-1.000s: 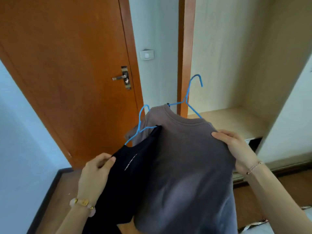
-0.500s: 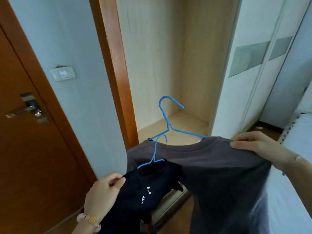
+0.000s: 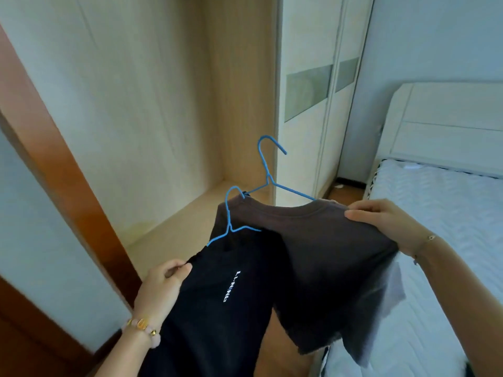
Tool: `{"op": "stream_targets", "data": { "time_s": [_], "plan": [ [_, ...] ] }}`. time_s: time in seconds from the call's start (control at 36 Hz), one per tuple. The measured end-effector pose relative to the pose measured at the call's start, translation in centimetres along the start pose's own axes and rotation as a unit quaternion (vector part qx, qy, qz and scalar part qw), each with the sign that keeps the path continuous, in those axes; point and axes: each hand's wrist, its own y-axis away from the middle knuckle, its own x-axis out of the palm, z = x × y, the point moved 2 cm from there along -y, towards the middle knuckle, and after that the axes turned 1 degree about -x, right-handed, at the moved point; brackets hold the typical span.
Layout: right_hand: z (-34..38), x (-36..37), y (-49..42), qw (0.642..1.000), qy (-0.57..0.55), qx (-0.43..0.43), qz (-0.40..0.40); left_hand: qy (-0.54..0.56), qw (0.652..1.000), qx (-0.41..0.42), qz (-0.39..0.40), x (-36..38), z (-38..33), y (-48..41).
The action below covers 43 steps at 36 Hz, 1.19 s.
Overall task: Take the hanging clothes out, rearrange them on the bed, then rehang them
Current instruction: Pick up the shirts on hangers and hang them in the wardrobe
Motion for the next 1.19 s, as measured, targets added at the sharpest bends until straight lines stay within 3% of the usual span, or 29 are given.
{"op": "stream_targets", "data": {
  "time_s": [0.31,0.44,0.69,0.92,1.19],
  "plan": [
    [-1.0,-0.8,-3.5,0.981,-0.114,0.046,-0.153,0.149,0.984,-0.071,0.070,4.8,-5.1,-6.2],
    [-0.7,-0.1,-6.4,0.977,-0.126,0.027,-0.170,0.253,0.958,-0.120,0.067,4.9,-7.5,-11.0],
    [3.2,3.1,-17.9,0.996,-0.057,-0.036,-0.057,0.304,0.951,-0.059,0.015,1.9,-11.7,-23.1],
    [9.9,7.4,-29.6,0.991,-0.116,-0.066,0.018,0.326,0.944,0.039,-0.025,-2.2,-16.0,-30.7],
    [17.7,11.8,-39.2,0.980,-0.154,-0.114,0.042,0.329,0.934,0.106,-0.087,-5.3,-21.2,-37.6]
  ]
}}
